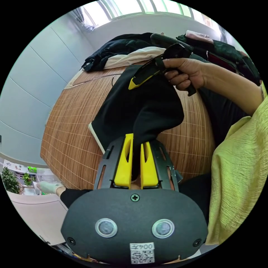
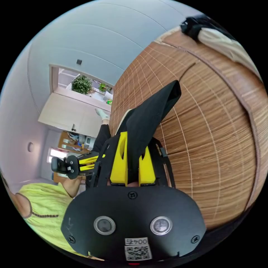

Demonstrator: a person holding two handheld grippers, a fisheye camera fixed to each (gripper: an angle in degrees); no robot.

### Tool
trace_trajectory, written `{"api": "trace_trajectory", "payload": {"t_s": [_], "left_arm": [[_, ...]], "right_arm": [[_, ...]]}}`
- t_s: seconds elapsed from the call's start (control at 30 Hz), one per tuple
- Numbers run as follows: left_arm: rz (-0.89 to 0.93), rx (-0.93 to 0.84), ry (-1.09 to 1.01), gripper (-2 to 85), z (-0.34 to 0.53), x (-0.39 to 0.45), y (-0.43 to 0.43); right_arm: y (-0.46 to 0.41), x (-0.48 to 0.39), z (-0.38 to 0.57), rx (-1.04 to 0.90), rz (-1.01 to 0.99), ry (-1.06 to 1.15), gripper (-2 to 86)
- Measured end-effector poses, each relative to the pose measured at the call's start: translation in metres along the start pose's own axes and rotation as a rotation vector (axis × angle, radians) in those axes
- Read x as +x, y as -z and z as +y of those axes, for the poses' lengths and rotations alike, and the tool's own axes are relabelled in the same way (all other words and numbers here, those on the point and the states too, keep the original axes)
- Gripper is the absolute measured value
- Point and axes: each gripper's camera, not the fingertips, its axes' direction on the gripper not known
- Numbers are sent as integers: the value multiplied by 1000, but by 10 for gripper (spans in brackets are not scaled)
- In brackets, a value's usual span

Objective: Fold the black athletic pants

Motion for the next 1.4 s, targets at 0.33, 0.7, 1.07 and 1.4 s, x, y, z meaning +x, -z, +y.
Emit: {"api": "trace_trajectory", "payload": {"t_s": [0.33,0.7,1.07,1.4], "left_arm": [[-28,225,-199,-3,-90,98,66],[-16,401,-478,-3,-213,244,105],[-51,536,-695,-3,-397,411,102],[-55,197,-1102,0,-443,636,-74]], "right_arm": [[136,-19,105,198,145,58,61],[285,0,259,430,315,26,62],[449,71,396,650,574,-84,62],[412,317,587,604,476,-798,60]]}}
